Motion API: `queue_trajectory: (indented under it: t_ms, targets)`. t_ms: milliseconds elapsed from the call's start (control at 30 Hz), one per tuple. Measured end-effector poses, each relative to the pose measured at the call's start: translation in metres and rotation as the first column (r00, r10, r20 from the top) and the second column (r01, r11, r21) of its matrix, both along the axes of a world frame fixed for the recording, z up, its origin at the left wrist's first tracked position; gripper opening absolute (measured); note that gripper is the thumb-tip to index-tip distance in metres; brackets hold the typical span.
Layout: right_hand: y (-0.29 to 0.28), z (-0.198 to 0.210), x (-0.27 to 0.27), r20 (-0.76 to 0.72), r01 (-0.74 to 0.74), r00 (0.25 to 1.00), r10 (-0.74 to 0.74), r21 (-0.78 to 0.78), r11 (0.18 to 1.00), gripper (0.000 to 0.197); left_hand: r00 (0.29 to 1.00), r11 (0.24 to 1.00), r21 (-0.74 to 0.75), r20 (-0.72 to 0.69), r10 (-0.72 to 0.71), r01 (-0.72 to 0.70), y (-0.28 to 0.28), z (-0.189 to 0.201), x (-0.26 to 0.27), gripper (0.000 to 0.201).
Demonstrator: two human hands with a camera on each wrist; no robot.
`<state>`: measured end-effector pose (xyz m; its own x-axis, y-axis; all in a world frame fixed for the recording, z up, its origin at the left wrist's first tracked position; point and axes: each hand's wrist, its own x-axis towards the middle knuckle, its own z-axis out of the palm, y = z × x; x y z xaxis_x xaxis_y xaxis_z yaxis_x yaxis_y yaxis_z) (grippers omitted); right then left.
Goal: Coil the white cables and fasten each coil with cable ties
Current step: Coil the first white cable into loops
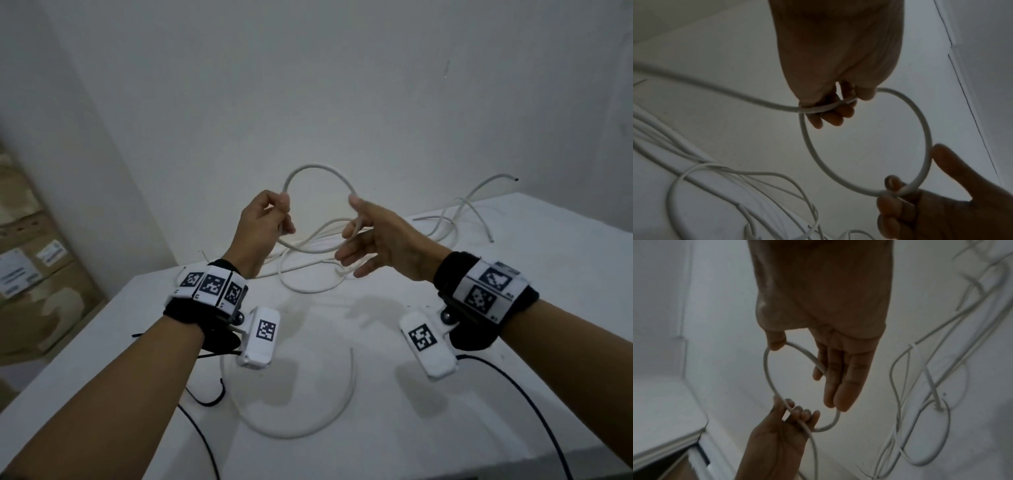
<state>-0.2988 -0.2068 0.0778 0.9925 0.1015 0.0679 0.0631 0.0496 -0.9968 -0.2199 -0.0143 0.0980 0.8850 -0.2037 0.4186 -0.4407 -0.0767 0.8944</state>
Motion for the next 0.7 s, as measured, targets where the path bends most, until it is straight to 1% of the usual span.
queue_trajectory:
  t_ms: [100,133,167,200,233,300,333,367,400,433,467,500,533,567,633,667,700]
  targets:
    - [-0.016,-0.003,0.01,-0.109,-0.002,0.994,0.021,0.174,0.985,0.087,0.988,0.989,0.077,0.07,-0.135,0.13,0.007,0.004,0.001,0.02]
    - [-0.021,-0.005,0.014,-0.124,0.006,0.992,0.023,0.23,0.973,0.095,0.983,0.981,0.128,0.098,-0.157,0.144,0.009,0.004,0.0,0.018]
    - [-0.025,-0.007,0.017,-0.133,0.014,0.991,0.023,0.272,0.962,0.096,0.977,0.97,0.201,0.136,-0.166,0.137,0.009,0.004,-0.002,0.015]
    - [-0.028,-0.009,0.02,-0.137,0.023,0.99,0.017,0.282,0.959,0.089,0.969,0.952,0.283,0.18,-0.171,0.116,0.009,0.002,-0.002,0.012]
    - [-0.03,-0.011,0.021,-0.137,0.037,0.991,-0.002,0.254,0.967,0.074,0.958,0.926,0.371,0.233,-0.168,0.072,0.008,-0.001,-0.002,0.009]
    - [-0.032,-0.015,0.024,-0.116,0.087,0.99,-0.077,0.084,0.993,0.032,0.914,0.842,0.531,0.383,-0.137,-0.096,0.004,-0.009,0.001,0.012]
    - [-0.033,-0.016,0.026,-0.103,0.117,0.988,-0.117,0.0,0.993,0.02,0.867,0.782,0.584,0.484,-0.12,-0.219,0.002,-0.012,0.002,0.019]
    - [-0.034,-0.016,0.028,-0.093,0.163,0.981,-0.168,-0.059,0.985,0.018,0.804,0.723,0.603,0.584,-0.111,-0.338,0.0,-0.013,0.003,0.028]
    - [-0.035,-0.014,0.028,-0.09,0.225,0.968,-0.233,-0.093,0.97,0.018,0.756,0.69,0.601,0.644,-0.119,-0.403,-0.003,-0.013,0.003,0.034]
    - [-0.037,-0.012,0.028,-0.085,0.289,0.951,-0.298,-0.106,0.951,0.018,0.743,0.682,0.602,0.657,-0.129,-0.414,-0.006,-0.012,0.003,0.036]
    - [-0.04,-0.01,0.028,-0.076,0.337,0.935,-0.346,-0.111,0.935,0.017,0.769,0.697,0.612,0.625,-0.136,-0.374,-0.009,-0.011,0.003,0.032]
    - [-0.043,-0.007,0.028,-0.063,0.361,0.927,-0.369,-0.109,0.926,0.018,0.814,0.723,0.617,0.565,-0.133,-0.31,-0.013,-0.011,0.002,0.027]
    - [-0.045,-0.004,0.028,-0.048,0.357,0.931,-0.363,-0.096,0.929,0.024,0.855,0.761,0.599,0.506,-0.116,-0.251,-0.017,-0.012,0.003,0.024]
    - [-0.047,-0.001,0.027,-0.032,0.326,0.944,-0.329,-0.072,0.943,0.037,0.888,0.803,0.557,0.452,-0.08,-0.211,-0.022,-0.012,0.002,0.023]
    - [-0.051,0.004,0.026,-0.016,0.208,0.978,-0.209,-0.041,0.977,0.071,0.944,0.876,0.451,0.33,0.011,-0.168,-0.032,-0.009,0.002,0.025]
    - [-0.053,0.006,0.026,-0.012,0.134,0.991,-0.134,-0.035,0.99,0.081,0.964,0.901,0.402,0.261,0.056,-0.161,-0.037,-0.007,0.004,0.027]
    - [-0.055,0.007,0.025,-0.004,0.063,0.998,-0.063,-0.028,0.998,0.085,0.979,0.924,0.353,0.187,0.085,-0.148,-0.041,-0.003,0.006,0.029]
